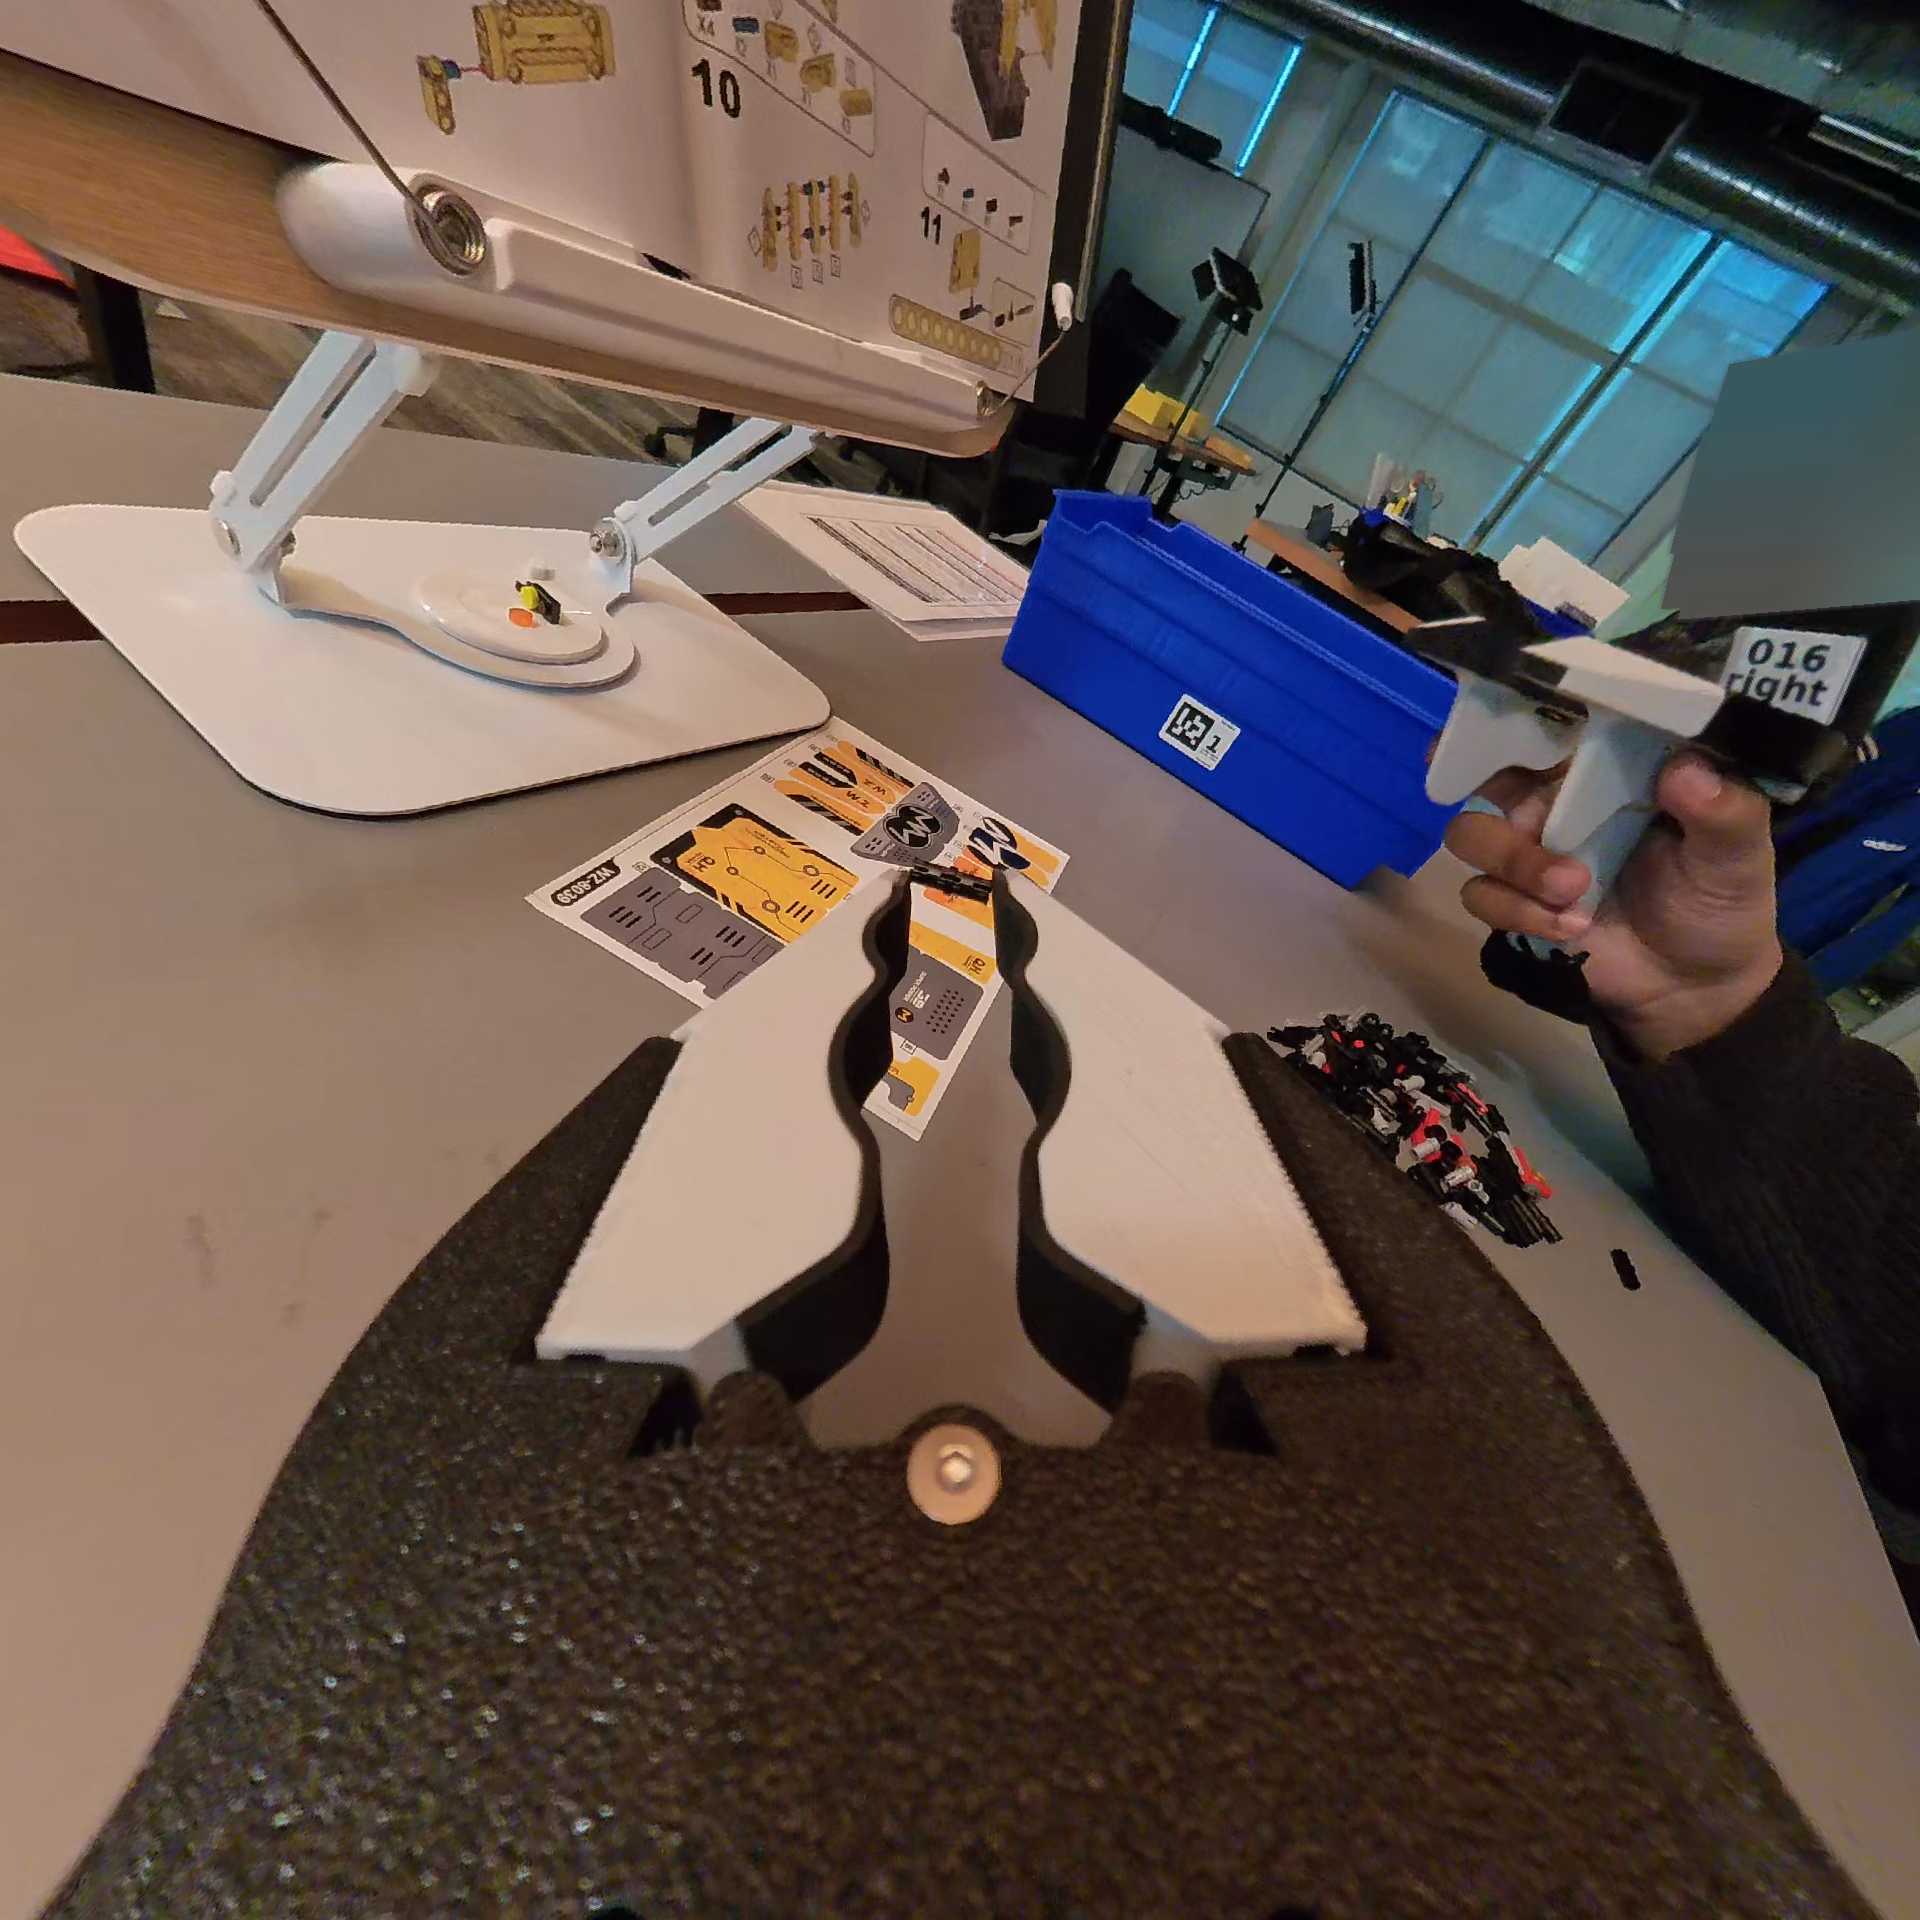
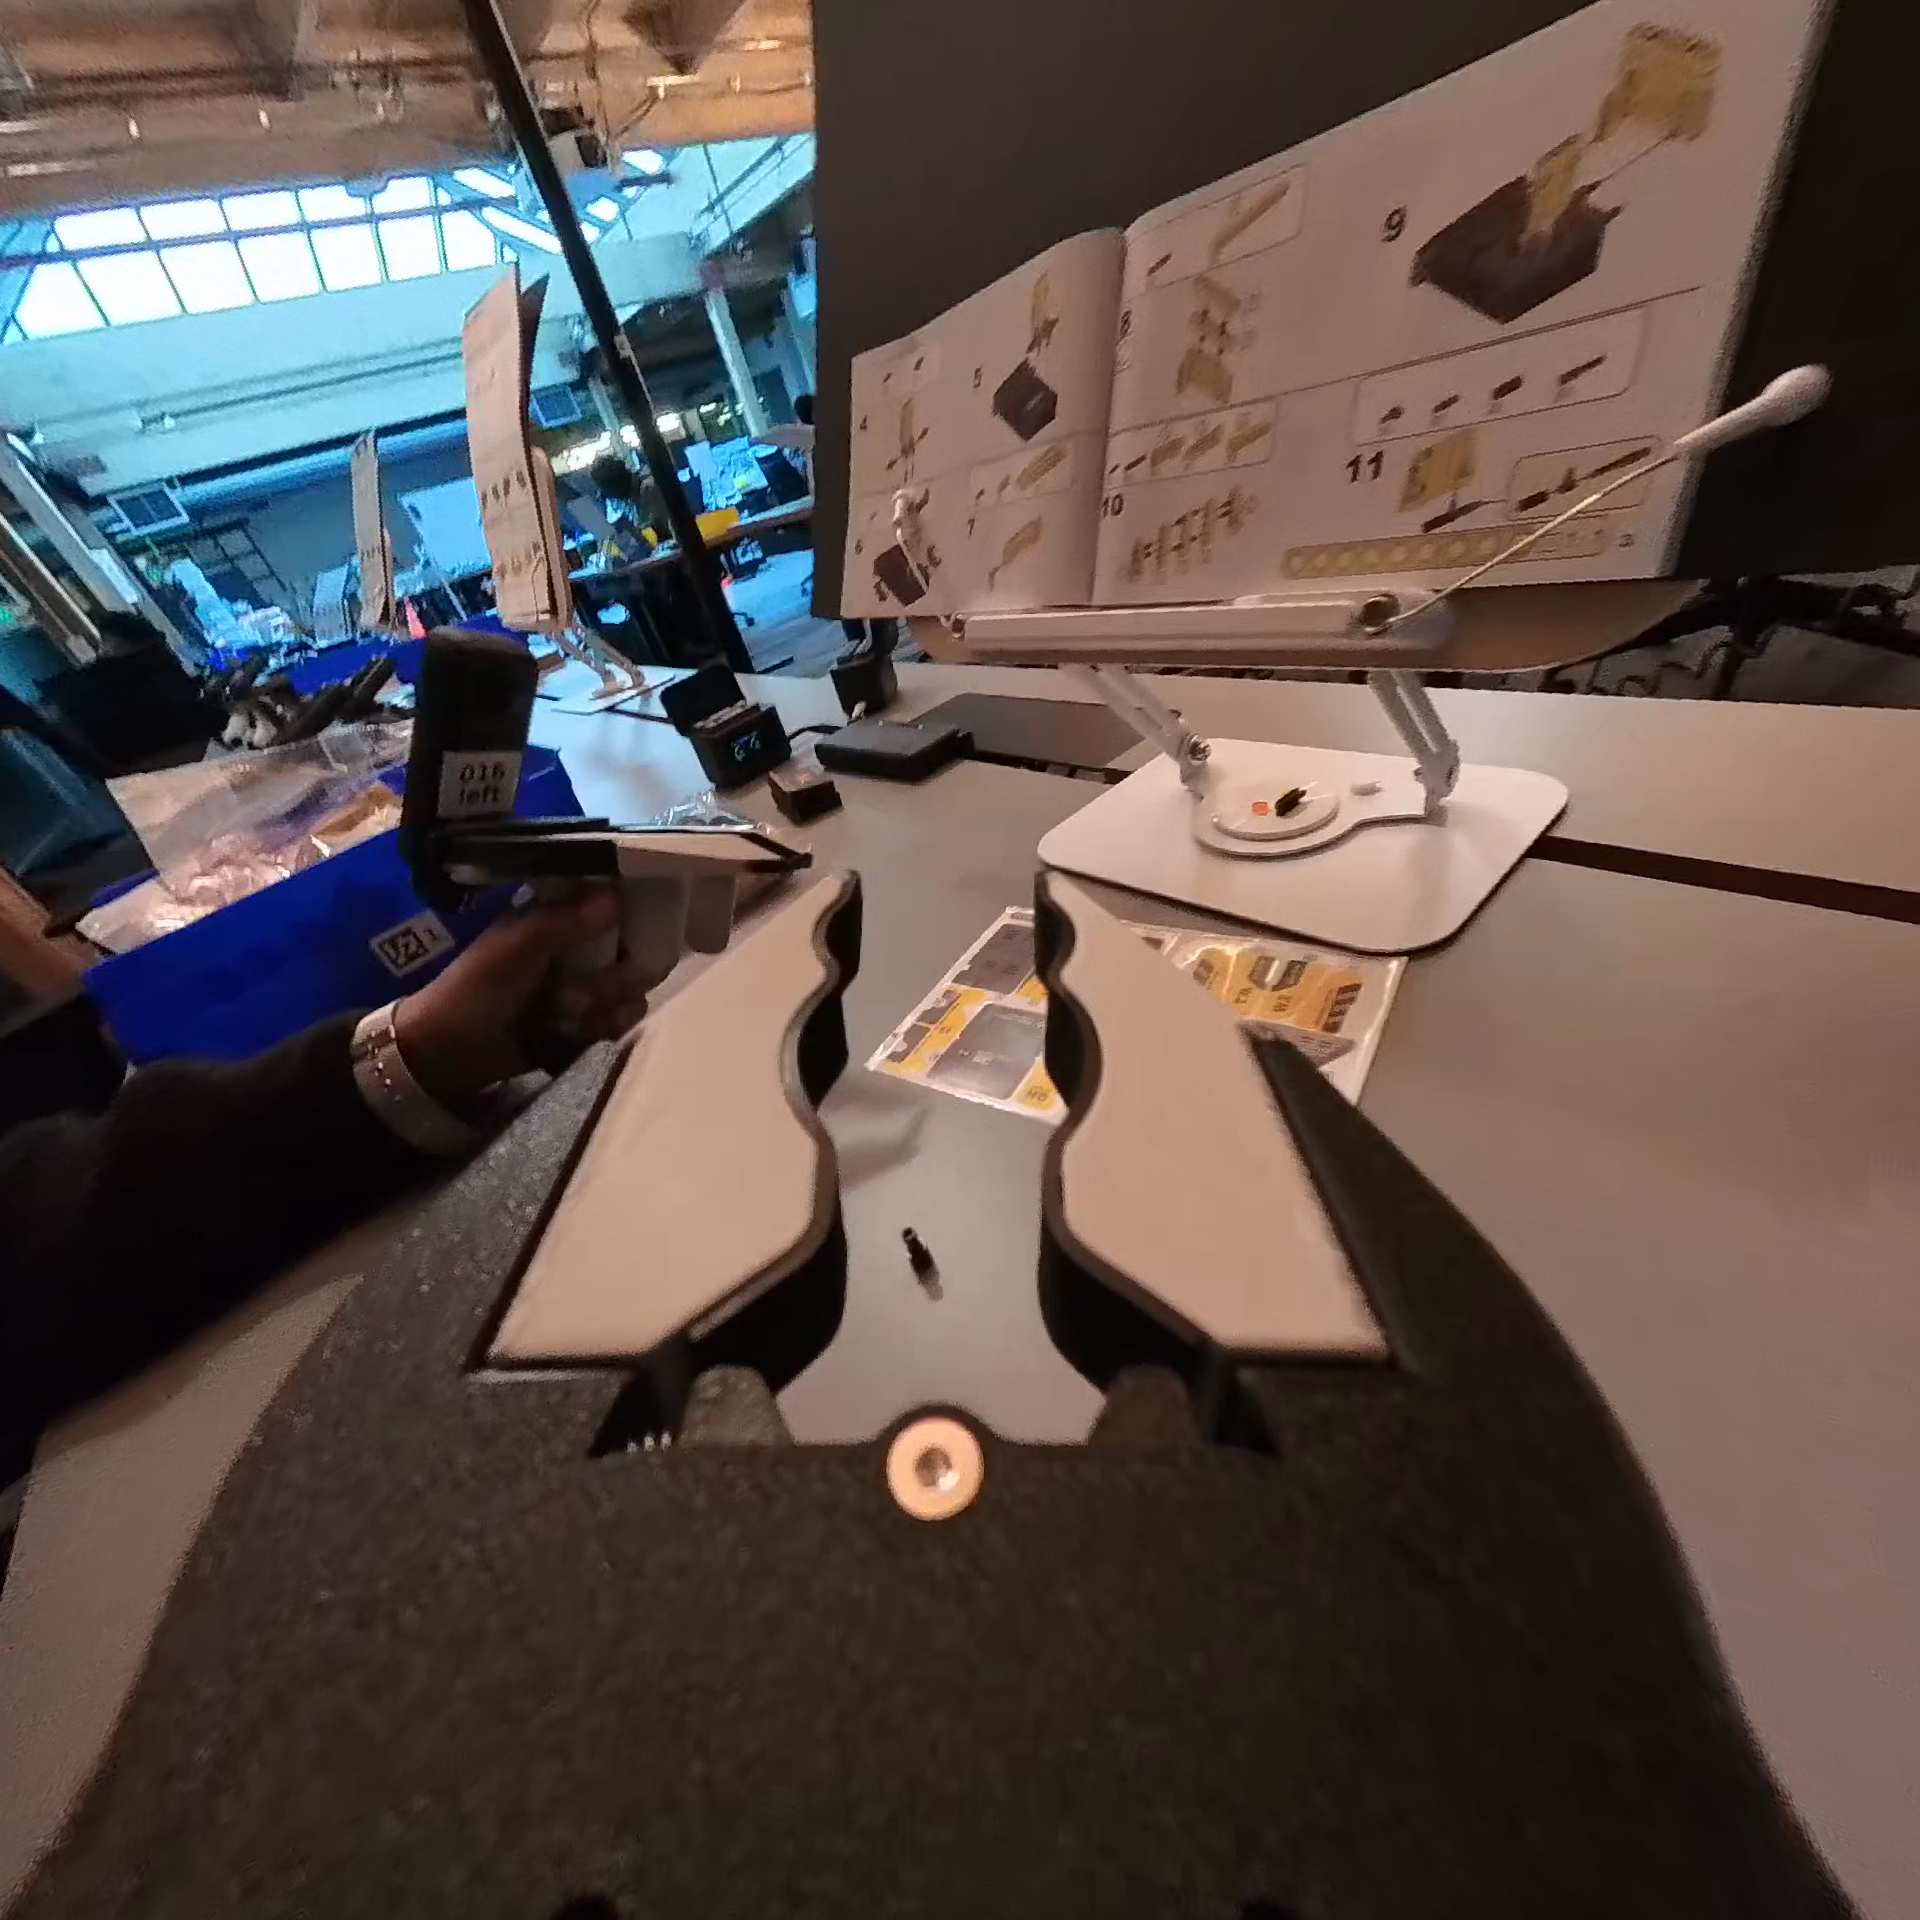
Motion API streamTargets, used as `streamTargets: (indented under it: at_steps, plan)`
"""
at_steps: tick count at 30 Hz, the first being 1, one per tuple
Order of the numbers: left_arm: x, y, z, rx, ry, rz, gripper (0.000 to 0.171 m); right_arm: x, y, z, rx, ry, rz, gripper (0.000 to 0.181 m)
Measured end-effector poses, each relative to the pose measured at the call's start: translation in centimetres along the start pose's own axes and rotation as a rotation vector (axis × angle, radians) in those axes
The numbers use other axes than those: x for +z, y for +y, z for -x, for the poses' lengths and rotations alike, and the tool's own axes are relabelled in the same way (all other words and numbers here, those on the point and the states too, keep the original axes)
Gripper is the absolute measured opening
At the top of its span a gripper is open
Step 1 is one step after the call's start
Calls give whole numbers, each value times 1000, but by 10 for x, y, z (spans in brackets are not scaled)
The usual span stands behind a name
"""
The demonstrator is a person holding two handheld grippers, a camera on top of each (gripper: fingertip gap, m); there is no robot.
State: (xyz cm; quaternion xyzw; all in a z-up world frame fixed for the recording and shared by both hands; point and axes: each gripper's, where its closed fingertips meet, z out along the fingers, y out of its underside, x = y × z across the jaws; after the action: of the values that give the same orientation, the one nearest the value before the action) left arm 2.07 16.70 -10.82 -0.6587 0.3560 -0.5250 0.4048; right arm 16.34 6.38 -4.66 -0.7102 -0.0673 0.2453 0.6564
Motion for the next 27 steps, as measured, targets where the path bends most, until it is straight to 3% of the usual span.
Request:
streamTargets:
  at_steps: [8,14,18,21,27]
  plan:
    - [0,0,0,1,-1,2,15,-2,27,22,-185,-76,160,33]
    - [0,-1,2,-11,-4,-3,15,-13,66,34,-362,-123,339,20]
    - [2,3,-1,28,-16,22,15,-36,118,50,-327,-301,574,18]
    - [5,6,-4,59,-16,44,15,-50,150,49,-291,-354,759,18]
    - [4,4,-3,39,-8,32,15,-57,155,55,-307,-394,780,7]
